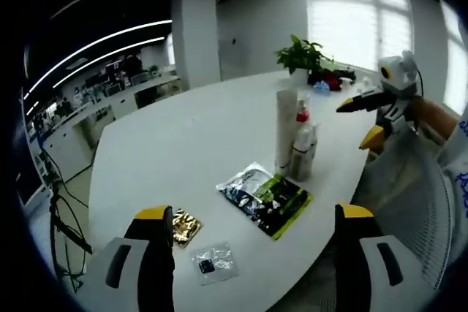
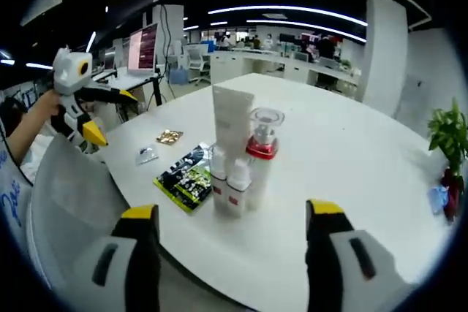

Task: Arrange the skincare products in the storage area until every visible bottle or jar stands upright without overlapping.

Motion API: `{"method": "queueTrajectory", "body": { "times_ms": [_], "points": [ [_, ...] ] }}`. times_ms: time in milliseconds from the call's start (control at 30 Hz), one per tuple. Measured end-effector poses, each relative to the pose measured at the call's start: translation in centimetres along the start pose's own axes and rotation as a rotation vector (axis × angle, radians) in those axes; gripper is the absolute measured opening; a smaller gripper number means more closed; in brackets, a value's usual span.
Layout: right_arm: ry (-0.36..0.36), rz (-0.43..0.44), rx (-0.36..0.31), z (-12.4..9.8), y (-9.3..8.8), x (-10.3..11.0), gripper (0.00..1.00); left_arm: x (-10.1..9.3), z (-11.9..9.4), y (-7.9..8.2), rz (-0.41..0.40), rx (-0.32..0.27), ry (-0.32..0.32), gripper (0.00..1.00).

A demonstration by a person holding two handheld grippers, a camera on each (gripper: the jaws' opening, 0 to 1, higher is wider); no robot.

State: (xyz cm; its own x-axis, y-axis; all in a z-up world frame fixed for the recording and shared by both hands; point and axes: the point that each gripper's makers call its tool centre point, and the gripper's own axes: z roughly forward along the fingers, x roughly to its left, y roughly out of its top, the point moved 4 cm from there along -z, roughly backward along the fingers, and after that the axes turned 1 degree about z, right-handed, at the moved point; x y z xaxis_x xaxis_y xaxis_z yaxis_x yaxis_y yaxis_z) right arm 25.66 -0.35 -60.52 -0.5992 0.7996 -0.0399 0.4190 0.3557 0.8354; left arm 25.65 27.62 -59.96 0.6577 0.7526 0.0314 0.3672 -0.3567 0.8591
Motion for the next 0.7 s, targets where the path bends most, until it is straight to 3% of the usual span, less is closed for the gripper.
{"method": "queueTrajectory", "body": {
  "times_ms": [133, 333, 700],
  "points": [
    [0.003, 0.034, -0.004, -0.3, -0.3, -0.4, 0.91, 0.2, -0.6, -0.3, -0.029, -0.012, 0.008, 0.97],
    [0.001, 0.034, 0.004, -0.4, -0.6, -0.4, 0.95, 0.4, -0.8, -1.2, -0.040, -0.016, 0.025, 0.97],
    [0.000, 0.048, 0.018, -0.4, -1.0, -0.4, 1.00, 0.9, -0.2, -2.6, -0.045, 0.059, 0.032, 0.97]
  ]
}}
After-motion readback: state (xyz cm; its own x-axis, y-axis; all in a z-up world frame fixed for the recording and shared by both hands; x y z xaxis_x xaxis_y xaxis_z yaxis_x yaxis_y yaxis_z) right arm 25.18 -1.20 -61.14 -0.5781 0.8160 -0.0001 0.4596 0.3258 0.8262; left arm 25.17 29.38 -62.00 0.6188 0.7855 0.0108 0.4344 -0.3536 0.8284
